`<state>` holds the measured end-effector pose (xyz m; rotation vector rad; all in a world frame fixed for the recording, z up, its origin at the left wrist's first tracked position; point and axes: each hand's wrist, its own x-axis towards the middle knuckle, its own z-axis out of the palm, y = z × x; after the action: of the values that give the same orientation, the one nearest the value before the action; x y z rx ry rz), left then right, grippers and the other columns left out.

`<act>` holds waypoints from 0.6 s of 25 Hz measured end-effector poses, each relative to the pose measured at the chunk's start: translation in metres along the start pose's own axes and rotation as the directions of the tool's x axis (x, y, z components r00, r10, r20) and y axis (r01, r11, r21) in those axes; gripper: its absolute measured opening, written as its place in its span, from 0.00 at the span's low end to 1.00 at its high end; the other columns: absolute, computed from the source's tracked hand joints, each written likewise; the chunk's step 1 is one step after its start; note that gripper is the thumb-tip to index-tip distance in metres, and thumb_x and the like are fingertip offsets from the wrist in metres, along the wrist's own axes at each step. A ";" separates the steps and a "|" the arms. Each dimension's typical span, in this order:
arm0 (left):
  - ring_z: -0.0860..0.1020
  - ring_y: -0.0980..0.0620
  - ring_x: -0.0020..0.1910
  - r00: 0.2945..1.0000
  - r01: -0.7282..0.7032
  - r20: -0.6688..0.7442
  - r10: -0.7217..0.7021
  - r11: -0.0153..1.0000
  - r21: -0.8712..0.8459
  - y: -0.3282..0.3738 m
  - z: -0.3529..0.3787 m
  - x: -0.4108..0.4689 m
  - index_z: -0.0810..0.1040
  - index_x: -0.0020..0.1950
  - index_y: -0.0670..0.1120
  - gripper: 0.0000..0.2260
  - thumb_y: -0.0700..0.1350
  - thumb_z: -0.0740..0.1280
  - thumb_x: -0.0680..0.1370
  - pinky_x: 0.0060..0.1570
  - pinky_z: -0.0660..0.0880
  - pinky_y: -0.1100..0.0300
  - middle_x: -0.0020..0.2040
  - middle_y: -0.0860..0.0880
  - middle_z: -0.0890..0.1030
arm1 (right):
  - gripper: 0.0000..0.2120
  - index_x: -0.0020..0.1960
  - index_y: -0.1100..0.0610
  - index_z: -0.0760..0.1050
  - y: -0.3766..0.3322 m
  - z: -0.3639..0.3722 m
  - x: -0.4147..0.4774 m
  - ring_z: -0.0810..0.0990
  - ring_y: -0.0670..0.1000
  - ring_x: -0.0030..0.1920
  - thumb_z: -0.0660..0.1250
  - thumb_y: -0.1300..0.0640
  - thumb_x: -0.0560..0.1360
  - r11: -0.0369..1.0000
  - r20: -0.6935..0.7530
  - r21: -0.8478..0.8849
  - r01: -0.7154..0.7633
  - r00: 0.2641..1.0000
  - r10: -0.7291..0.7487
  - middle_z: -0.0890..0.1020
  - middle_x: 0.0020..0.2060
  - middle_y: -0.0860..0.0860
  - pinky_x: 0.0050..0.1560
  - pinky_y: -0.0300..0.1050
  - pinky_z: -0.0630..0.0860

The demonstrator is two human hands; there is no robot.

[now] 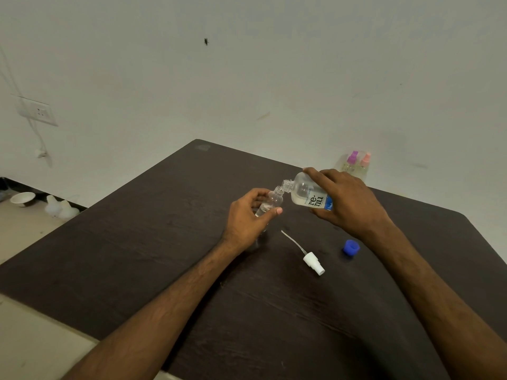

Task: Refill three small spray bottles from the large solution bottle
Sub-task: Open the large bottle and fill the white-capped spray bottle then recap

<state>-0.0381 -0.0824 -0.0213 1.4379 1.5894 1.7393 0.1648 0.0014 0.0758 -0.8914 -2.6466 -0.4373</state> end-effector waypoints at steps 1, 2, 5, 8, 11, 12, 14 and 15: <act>0.83 0.57 0.53 1.000 0.000 0.000 0.000 1.000 0.001 0.000 0.000 0.000 0.80 0.60 0.48 0.18 0.46 0.78 0.72 0.56 0.81 0.55 0.54 0.53 0.84 | 0.40 0.77 0.49 0.59 0.000 0.000 0.000 0.77 0.57 0.59 0.75 0.48 0.71 1.000 0.002 0.002 -0.003 1.000 0.003 0.76 0.64 0.55 0.57 0.55 0.76; 0.83 0.57 0.53 1.000 0.000 -0.001 0.000 1.000 0.002 0.000 0.000 0.000 0.80 0.60 0.48 0.18 0.46 0.78 0.72 0.56 0.81 0.55 0.54 0.54 0.84 | 0.40 0.77 0.49 0.59 0.000 0.000 0.000 0.77 0.57 0.59 0.75 0.48 0.71 1.000 0.003 0.004 -0.006 1.000 0.006 0.76 0.64 0.55 0.57 0.55 0.76; 0.83 0.57 0.53 1.000 -0.001 -0.002 0.001 1.000 -0.005 0.001 0.000 0.000 0.80 0.60 0.47 0.18 0.45 0.78 0.72 0.55 0.81 0.57 0.54 0.54 0.85 | 0.40 0.77 0.49 0.59 -0.001 0.000 -0.002 0.77 0.57 0.58 0.75 0.48 0.71 1.000 0.001 0.009 -0.009 1.000 0.009 0.76 0.64 0.55 0.56 0.54 0.75; 0.83 0.57 0.53 1.000 -0.004 -0.006 0.004 1.000 -0.005 0.001 0.000 0.000 0.80 0.60 0.47 0.18 0.45 0.78 0.72 0.54 0.82 0.57 0.54 0.53 0.85 | 0.40 0.77 0.50 0.59 -0.001 0.000 -0.002 0.77 0.57 0.58 0.75 0.48 0.71 1.000 0.003 0.008 -0.007 1.000 0.007 0.76 0.64 0.55 0.56 0.54 0.75; 0.83 0.58 0.53 1.000 -0.007 -0.004 0.007 1.000 0.005 0.001 0.000 0.000 0.80 0.60 0.47 0.18 0.46 0.78 0.72 0.54 0.81 0.58 0.54 0.54 0.84 | 0.40 0.77 0.50 0.59 -0.001 0.001 -0.002 0.77 0.57 0.58 0.75 0.48 0.71 1.000 0.003 0.005 -0.009 1.000 0.009 0.76 0.64 0.55 0.56 0.54 0.76; 0.83 0.58 0.53 1.000 -0.008 -0.004 0.008 1.000 0.007 0.001 -0.001 0.000 0.80 0.60 0.47 0.18 0.46 0.78 0.72 0.54 0.81 0.58 0.54 0.54 0.84 | 0.40 0.77 0.50 0.59 0.000 0.001 -0.002 0.77 0.57 0.58 0.75 0.48 0.71 1.000 0.004 0.006 -0.011 1.000 0.011 0.76 0.64 0.55 0.56 0.54 0.76; 0.83 0.58 0.53 1.000 -0.009 -0.002 0.009 1.000 0.006 0.001 -0.001 0.000 0.80 0.60 0.47 0.18 0.46 0.78 0.72 0.54 0.81 0.58 0.54 0.54 0.84 | 0.40 0.77 0.50 0.59 0.000 0.002 -0.002 0.77 0.57 0.58 0.75 0.48 0.71 1.000 0.009 0.009 -0.012 1.000 0.012 0.76 0.64 0.55 0.56 0.54 0.76; 0.82 0.57 0.53 1.000 -0.009 -0.001 0.009 1.000 0.007 0.001 -0.001 0.000 0.80 0.60 0.47 0.18 0.46 0.78 0.72 0.54 0.81 0.59 0.54 0.54 0.84 | 0.40 0.77 0.50 0.59 0.000 0.002 -0.002 0.77 0.57 0.58 0.75 0.48 0.71 1.000 0.009 0.009 -0.011 1.000 0.011 0.76 0.64 0.55 0.56 0.54 0.76</act>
<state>-0.0383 -0.0829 -0.0204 1.4505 1.5935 1.7412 0.1657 0.0013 0.0733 -0.9068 -2.6482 -0.4199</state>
